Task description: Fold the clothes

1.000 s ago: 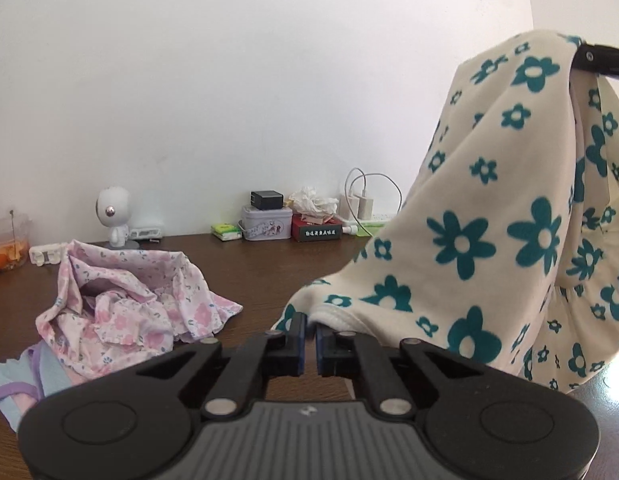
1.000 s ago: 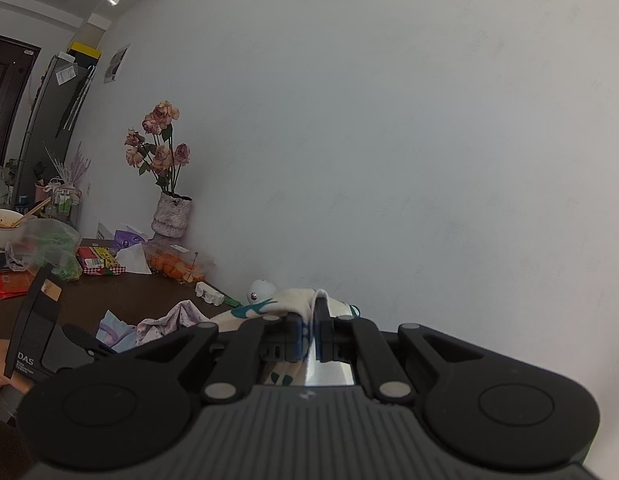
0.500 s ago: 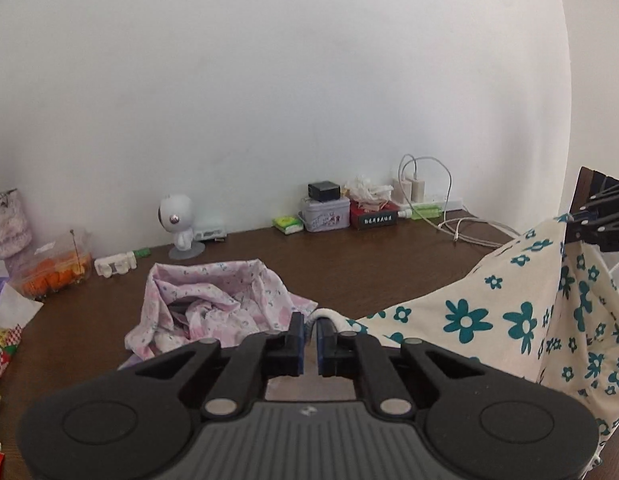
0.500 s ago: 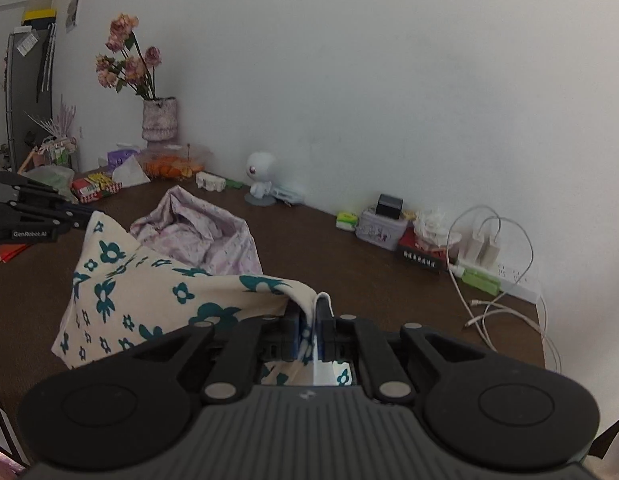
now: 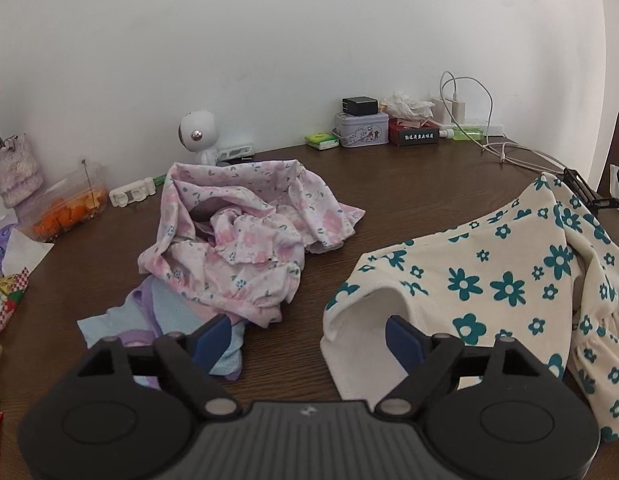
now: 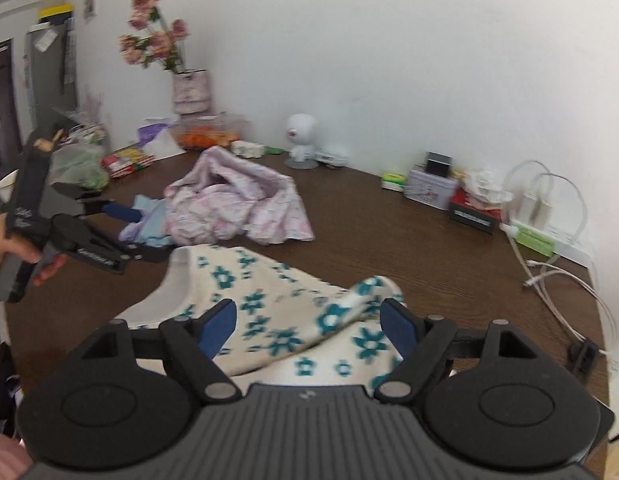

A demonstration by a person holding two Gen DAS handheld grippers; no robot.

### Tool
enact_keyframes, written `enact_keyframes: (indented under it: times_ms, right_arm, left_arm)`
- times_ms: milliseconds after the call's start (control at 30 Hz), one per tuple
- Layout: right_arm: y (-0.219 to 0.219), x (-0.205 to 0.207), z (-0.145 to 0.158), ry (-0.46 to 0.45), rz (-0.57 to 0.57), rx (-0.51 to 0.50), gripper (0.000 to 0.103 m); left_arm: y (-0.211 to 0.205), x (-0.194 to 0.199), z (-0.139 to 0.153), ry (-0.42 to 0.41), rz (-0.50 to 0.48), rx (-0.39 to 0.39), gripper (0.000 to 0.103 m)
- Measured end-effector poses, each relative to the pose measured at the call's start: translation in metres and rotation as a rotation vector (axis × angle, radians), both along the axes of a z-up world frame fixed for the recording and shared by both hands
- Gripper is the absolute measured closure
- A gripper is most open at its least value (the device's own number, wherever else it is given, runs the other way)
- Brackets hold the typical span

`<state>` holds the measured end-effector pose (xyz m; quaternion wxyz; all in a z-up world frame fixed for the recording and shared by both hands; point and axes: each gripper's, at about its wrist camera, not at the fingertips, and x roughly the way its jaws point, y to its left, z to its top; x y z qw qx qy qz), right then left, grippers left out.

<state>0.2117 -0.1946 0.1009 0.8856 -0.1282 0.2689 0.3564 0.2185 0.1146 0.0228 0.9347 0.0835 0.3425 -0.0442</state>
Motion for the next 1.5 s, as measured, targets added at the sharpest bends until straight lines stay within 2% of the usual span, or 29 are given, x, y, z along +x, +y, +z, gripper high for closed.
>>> enact_keyframes:
  times_ms: [100, 200, 333, 367, 433, 567, 633, 667, 700, 800, 867, 967, 1067, 1133, 1267, 1367, 1500]
  right_arm:
    - [0.063, -0.019, -0.018, -0.034, 0.115, -0.079, 0.023]
    - [0.124, -0.029, -0.034, -0.072, 0.200, -0.172, 0.028]
    - [0.175, 0.006, -0.045, -0.114, 0.190, -0.320, 0.030]
    - [0.187, 0.015, -0.048, -0.124, 0.187, -0.357, 0.031]
    - [0.213, 0.032, -0.053, -0.145, 0.182, -0.431, 0.031]
    - [0.243, 0.059, -0.066, -0.110, 0.197, -0.530, 0.032]
    - [0.254, 0.071, -0.074, -0.094, 0.203, -0.576, 0.044]
    - [0.255, 0.076, -0.078, -0.090, 0.193, -0.589, 0.075]
    - [0.254, 0.081, -0.080, -0.077, 0.180, -0.588, 0.101]
    - [0.239, 0.086, -0.064, -0.069, 0.149, -0.488, 0.101]
    - [0.217, 0.085, -0.035, -0.094, 0.100, -0.347, 0.101]
    - [0.174, 0.080, 0.020, -0.157, 0.016, -0.142, 0.101]
    - [0.128, 0.068, 0.062, -0.211, -0.020, -0.045, 0.101]
    - [0.095, 0.056, 0.076, -0.260, -0.050, -0.038, 0.101]
    - [0.038, 0.040, 0.074, -0.278, -0.141, -0.037, 0.101]
    - [0.006, 0.025, 0.056, -0.250, -0.180, -0.012, 0.101]
    - [-0.020, 0.000, 0.030, -0.224, -0.196, 0.016, 0.101]
  left_arm:
    - [0.007, -0.002, -0.010, 0.028, 0.018, 0.016, 0.020]
    - [0.018, -0.010, -0.015, 0.039, 0.027, -0.005, 0.020]
    - [0.027, -0.026, -0.015, 0.038, 0.032, -0.015, 0.021]
    - [0.029, -0.029, -0.015, 0.039, 0.037, -0.013, 0.026]
    - [0.035, -0.035, -0.016, 0.043, 0.049, -0.005, 0.023]
    - [0.046, -0.042, -0.017, 0.055, 0.051, -0.038, 0.023]
    - [0.048, -0.044, -0.017, 0.057, 0.054, -0.043, 0.023]
    - [0.049, -0.045, -0.017, 0.059, 0.052, -0.054, 0.023]
    - [0.048, -0.046, -0.016, 0.061, 0.047, -0.063, 0.023]
    - [0.041, -0.046, -0.013, 0.058, 0.014, -0.098, 0.020]
    - [0.033, -0.044, -0.011, 0.047, -0.010, -0.141, 0.015]
    - [0.021, -0.035, -0.002, 0.025, -0.019, -0.257, 0.015]
    - [0.009, -0.024, 0.011, -0.015, 0.024, -0.349, 0.014]
    - [0.003, -0.019, 0.020, -0.046, 0.035, -0.410, 0.014]
    - [-0.016, -0.014, 0.031, -0.068, -0.005, -0.487, 0.012]
    - [-0.041, -0.010, 0.027, -0.047, 0.000, -0.447, 0.012]
    - [-0.061, -0.010, 0.015, -0.012, -0.004, -0.490, 0.012]
